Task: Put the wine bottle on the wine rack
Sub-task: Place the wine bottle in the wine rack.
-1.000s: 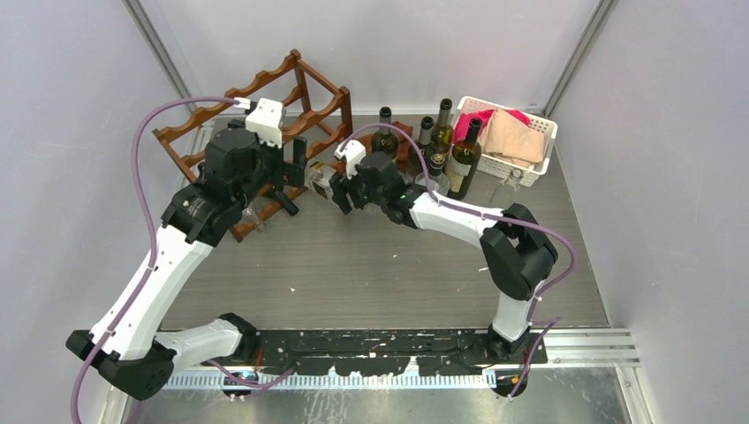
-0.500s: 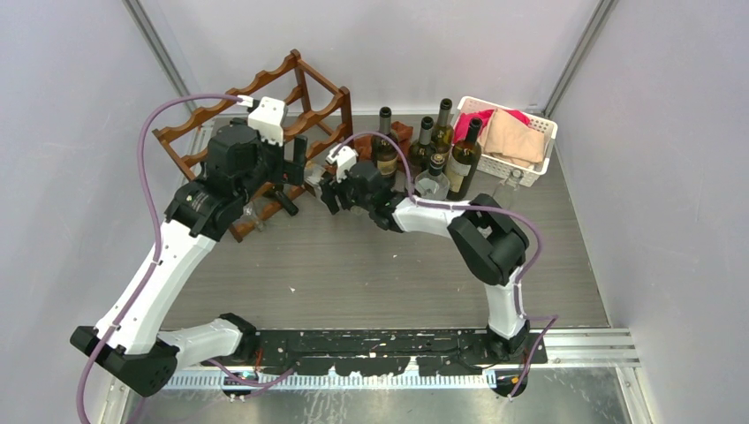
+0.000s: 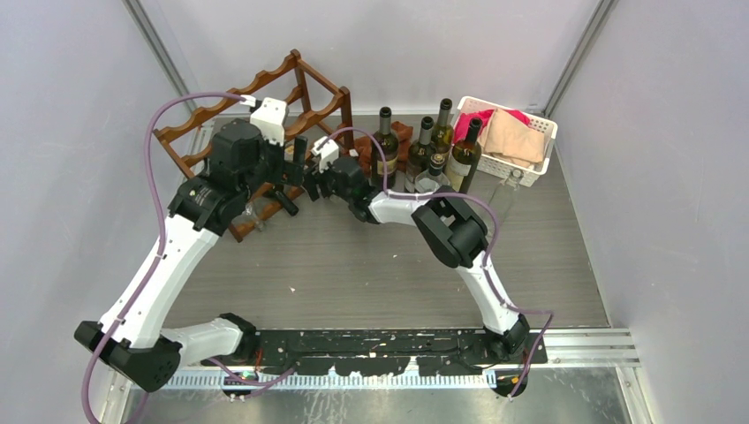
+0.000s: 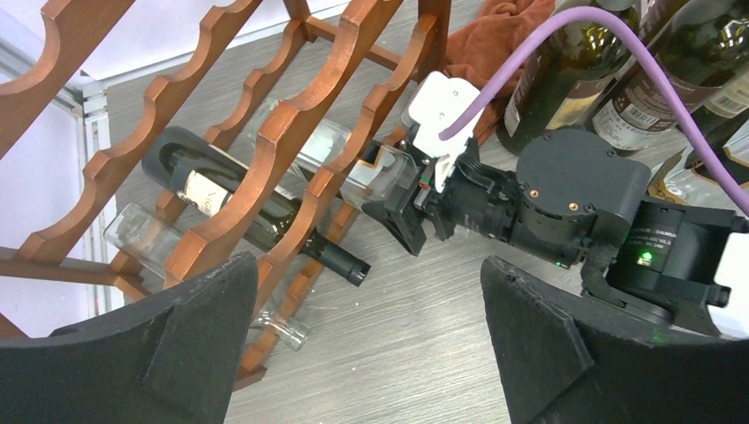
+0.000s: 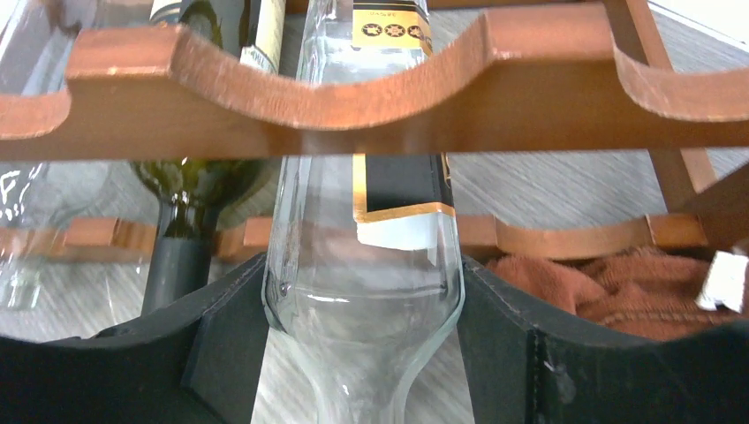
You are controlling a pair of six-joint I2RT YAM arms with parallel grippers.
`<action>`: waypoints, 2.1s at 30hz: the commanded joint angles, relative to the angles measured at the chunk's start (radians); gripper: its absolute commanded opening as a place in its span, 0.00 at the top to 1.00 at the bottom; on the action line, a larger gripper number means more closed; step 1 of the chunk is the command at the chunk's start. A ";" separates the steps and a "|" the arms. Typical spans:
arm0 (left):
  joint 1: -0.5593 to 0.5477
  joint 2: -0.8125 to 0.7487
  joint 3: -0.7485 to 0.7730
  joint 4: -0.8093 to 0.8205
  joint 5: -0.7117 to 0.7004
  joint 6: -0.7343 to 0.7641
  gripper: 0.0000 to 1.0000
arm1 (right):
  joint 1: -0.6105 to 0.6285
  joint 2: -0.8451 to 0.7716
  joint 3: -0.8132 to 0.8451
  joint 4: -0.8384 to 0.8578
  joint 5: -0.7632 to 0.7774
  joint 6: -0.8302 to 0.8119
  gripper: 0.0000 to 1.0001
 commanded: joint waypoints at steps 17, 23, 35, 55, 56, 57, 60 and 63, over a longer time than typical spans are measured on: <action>0.042 0.049 0.054 0.044 0.049 0.077 0.05 | -0.045 -0.251 -0.114 0.197 -0.081 -0.024 0.11; 0.056 0.043 0.027 0.043 0.059 0.121 0.08 | -0.046 -0.323 -0.183 0.043 -0.105 -0.020 0.22; 0.082 0.042 0.004 0.023 0.078 0.173 0.09 | -0.048 -0.218 -0.055 -0.199 -0.140 -0.025 0.37; 0.183 0.168 0.082 -0.004 0.152 0.278 0.09 | -0.055 -0.140 0.013 -0.254 -0.170 -0.035 0.62; 0.191 0.178 0.084 0.005 0.165 0.281 0.09 | -0.056 -0.135 0.016 -0.254 -0.170 -0.033 0.61; 0.197 0.186 0.087 0.013 0.173 0.282 0.09 | -0.057 -0.132 0.020 -0.254 -0.170 -0.033 0.60; 0.216 0.210 0.095 0.027 0.192 0.281 0.09 | -0.060 -0.123 0.030 -0.255 -0.172 -0.032 0.60; 0.234 0.231 0.106 0.032 0.213 0.281 0.10 | -0.063 -0.120 0.030 -0.256 -0.172 -0.030 0.60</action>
